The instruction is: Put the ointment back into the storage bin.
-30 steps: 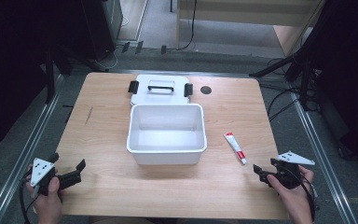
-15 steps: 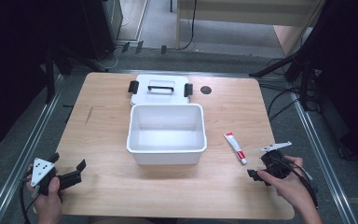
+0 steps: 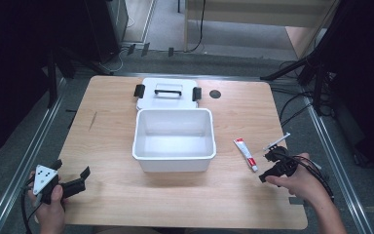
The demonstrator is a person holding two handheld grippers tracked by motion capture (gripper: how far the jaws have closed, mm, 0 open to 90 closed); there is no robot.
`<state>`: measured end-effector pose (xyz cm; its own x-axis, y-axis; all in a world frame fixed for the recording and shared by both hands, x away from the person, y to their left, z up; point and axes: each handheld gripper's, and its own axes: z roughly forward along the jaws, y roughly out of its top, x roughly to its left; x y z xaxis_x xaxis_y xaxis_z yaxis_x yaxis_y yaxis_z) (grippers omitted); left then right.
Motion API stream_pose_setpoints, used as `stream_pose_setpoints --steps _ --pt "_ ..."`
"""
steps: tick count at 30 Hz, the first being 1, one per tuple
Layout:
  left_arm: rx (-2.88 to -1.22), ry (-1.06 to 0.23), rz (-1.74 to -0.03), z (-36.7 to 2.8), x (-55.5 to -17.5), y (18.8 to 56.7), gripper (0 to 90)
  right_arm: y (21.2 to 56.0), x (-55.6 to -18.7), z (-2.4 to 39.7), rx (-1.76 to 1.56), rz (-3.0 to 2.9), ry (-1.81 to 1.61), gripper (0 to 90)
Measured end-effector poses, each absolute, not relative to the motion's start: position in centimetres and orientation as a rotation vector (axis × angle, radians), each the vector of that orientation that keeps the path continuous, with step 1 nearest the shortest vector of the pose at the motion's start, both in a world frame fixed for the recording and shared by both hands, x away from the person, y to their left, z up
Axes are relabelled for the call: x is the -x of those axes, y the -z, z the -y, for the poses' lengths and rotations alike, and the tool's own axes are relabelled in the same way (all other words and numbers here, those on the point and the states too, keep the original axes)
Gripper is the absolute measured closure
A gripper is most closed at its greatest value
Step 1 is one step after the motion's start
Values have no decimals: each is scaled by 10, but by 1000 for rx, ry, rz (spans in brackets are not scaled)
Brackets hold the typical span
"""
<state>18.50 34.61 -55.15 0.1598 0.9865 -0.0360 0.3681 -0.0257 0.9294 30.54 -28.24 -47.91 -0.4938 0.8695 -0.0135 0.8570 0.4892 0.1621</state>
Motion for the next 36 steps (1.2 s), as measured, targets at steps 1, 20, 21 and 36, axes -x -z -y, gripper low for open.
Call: stream_pose_setpoints --steps 1,20,21,36 --pt "-1551 -878 -1351 -346 -185 551 3 478 -307 281 -1529 -2641 -197 380" --pt "-1553 -875 -1349 -346 -185 551 3 480 -352 244 -1522 -2700 -51 495" --pt "-1553 -875 -1349 -346 -185 551 3 480 -352 244 -1522 -2700 -51 495" --pt "-1548 -869 -1349 -347 -185 552 3 491 -377 232 -1517 -2686 11 565"
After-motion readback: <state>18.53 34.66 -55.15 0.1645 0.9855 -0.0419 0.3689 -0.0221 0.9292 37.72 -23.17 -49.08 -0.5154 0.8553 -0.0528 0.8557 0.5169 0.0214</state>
